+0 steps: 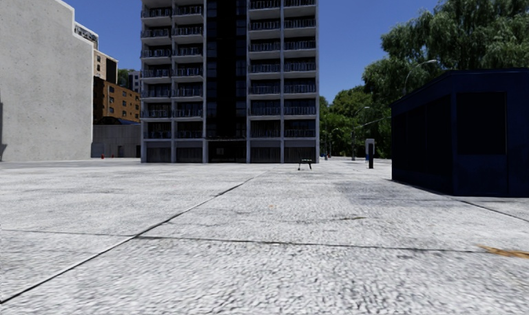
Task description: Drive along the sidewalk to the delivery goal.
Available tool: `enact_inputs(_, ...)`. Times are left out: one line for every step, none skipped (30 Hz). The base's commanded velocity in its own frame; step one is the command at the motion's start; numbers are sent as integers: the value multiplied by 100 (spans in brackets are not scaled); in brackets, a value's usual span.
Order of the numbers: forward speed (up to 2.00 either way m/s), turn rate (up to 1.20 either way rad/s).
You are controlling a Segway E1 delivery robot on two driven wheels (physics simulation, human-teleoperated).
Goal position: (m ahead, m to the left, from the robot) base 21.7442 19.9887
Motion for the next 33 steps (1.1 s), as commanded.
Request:
enact_inputs(174, 0)
enact_inputs(200, 0)
enact_inputs(200, 0)
enact_inputs(200, 0)
enact_inputs(200, 0)
enact_inputs(200, 0)
enact_inputs(200, 0)
enact_inputs(200, 0)
enact_inputs(200, 0)
enact_inputs(200, 0)
enact_inputs(200, 0)
enact_inputs(200, 0)
enact_inputs(200, 0)
enact_inputs(200, 0)
enact_inputs(200, 0)
enact_inputs(200, 0)
enact_inputs(200, 0)
enact_inputs(200, 0)
enact_inputs(200, 0)
enact_inputs(200, 0)
enact_inputs(200, 0)
enact_inputs(200, 0)
enact_inputs(200, 0)
enact_inputs(200, 0)
enact_inputs(200, 0)
enact_inputs(200, 0)
enact_inputs(200, 0)
enact_inputs(200, 0)
enact_inputs(200, 0)
enact_inputs(200, 0)
enact_inputs(200, 0)
enact_inputs(200, 0)
enact_inputs(200, 0)
